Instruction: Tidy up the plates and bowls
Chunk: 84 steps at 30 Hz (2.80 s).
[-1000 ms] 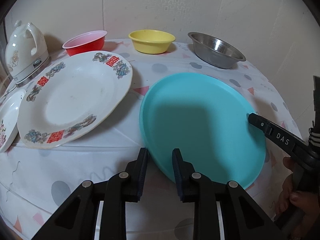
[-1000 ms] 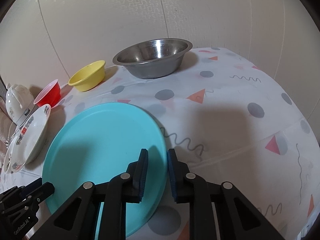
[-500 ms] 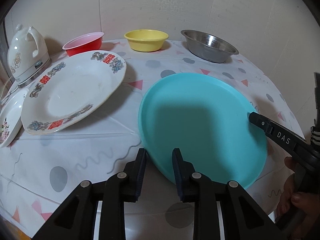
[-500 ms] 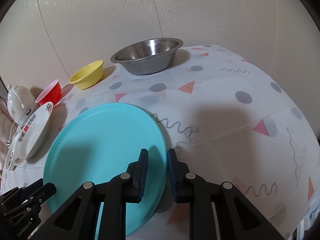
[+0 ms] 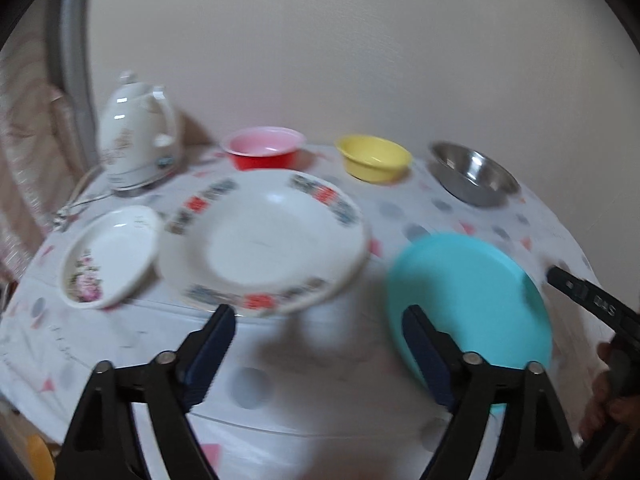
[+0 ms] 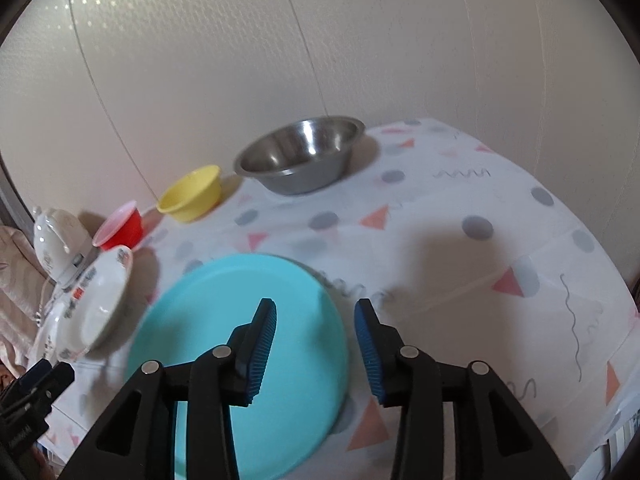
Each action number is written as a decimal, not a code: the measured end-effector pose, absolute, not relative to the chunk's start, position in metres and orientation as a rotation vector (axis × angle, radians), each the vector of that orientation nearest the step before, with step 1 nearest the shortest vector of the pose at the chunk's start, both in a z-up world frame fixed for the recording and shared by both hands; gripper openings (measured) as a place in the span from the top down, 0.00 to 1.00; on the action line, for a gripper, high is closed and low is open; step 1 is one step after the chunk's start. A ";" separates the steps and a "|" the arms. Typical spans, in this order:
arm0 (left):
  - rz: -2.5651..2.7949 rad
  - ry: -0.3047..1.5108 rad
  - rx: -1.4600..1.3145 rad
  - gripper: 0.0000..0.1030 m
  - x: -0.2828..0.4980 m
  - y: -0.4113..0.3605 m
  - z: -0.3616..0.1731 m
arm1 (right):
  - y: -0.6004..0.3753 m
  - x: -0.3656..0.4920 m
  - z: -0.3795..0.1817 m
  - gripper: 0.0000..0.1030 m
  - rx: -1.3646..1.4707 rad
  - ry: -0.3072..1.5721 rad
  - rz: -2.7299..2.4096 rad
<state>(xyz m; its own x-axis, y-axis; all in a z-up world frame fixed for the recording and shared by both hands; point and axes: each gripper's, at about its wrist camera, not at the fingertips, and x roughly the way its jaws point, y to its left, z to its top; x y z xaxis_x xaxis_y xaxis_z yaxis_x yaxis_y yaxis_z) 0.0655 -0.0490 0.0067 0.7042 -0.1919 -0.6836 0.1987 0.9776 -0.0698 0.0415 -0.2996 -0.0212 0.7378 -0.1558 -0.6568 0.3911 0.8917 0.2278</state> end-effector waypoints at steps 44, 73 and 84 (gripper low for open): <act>-0.137 0.897 -0.193 0.32 0.147 0.042 -0.043 | -0.160 0.230 -0.058 0.41 0.456 0.908 0.045; -0.154 0.815 -0.119 0.52 0.142 0.021 -0.050 | -0.146 0.229 -0.061 0.74 0.347 0.902 0.047; -0.141 0.760 -0.087 0.53 0.130 0.020 -0.046 | -0.142 0.210 -0.056 0.74 0.288 0.895 0.046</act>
